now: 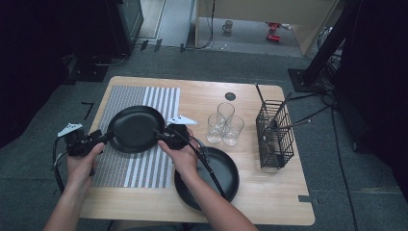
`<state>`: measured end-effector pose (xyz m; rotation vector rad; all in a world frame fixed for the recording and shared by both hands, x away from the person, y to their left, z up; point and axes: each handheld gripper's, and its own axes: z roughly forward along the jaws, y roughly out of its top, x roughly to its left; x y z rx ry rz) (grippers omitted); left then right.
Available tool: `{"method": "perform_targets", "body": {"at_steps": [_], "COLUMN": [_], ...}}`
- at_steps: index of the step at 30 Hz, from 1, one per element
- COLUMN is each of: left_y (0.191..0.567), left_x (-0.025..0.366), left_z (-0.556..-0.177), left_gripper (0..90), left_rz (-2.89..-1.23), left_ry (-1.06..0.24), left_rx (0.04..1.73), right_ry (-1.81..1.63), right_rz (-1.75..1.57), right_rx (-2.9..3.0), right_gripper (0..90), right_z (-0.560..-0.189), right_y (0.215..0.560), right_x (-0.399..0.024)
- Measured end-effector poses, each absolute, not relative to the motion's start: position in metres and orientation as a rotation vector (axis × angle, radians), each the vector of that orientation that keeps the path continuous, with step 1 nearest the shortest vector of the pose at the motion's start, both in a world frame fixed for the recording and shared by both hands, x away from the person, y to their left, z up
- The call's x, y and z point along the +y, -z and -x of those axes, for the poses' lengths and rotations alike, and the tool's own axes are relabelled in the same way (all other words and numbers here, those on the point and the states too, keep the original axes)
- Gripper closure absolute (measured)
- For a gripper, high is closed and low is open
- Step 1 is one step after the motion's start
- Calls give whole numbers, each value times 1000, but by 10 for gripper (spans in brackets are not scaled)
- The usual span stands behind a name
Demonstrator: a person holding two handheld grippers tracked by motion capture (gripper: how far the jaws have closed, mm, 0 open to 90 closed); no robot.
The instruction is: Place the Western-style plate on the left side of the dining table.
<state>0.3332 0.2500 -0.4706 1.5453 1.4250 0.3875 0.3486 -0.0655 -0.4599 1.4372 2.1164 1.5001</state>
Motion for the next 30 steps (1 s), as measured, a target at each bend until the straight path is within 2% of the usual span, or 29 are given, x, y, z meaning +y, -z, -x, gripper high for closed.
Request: {"method": "perform_targets", "body": {"at_steps": [3, 5, 8, 14, 17, 30], "left_y": [468, 466, 465, 468, 470, 486], "left_x": [247, 244, 239, 227, 222, 214], "left_z": [-327, -323, -316, -302, -295, -269], "left_gripper": [276, 189, 132, 78, 35, 31], "left_rz": [-1559, -1584, -1621, -1674, -1678, -1761], "left_ry": [-384, -382, -377, -386, -383, -427], "left_rx": [1420, 1423, 1404, 1365, 1352, 1392], "right_ry": [-1519, -1491, -1458, -1446, -1454, -1431], "right_rz": [-1417, -1393, -1377, -1355, -1350, -1266], "right_rx": [2121, 2114, 2116, 2178, 2192, 2212], "right_gripper": [455, 381, 272, 14, 0, 0], "right_z": [-341, -334, -326, -312, -305, -274], "right_y": [462, 462, 463, 461, 459, 455], "right_x": [-66, -66, -67, -72, -75, -84]}}
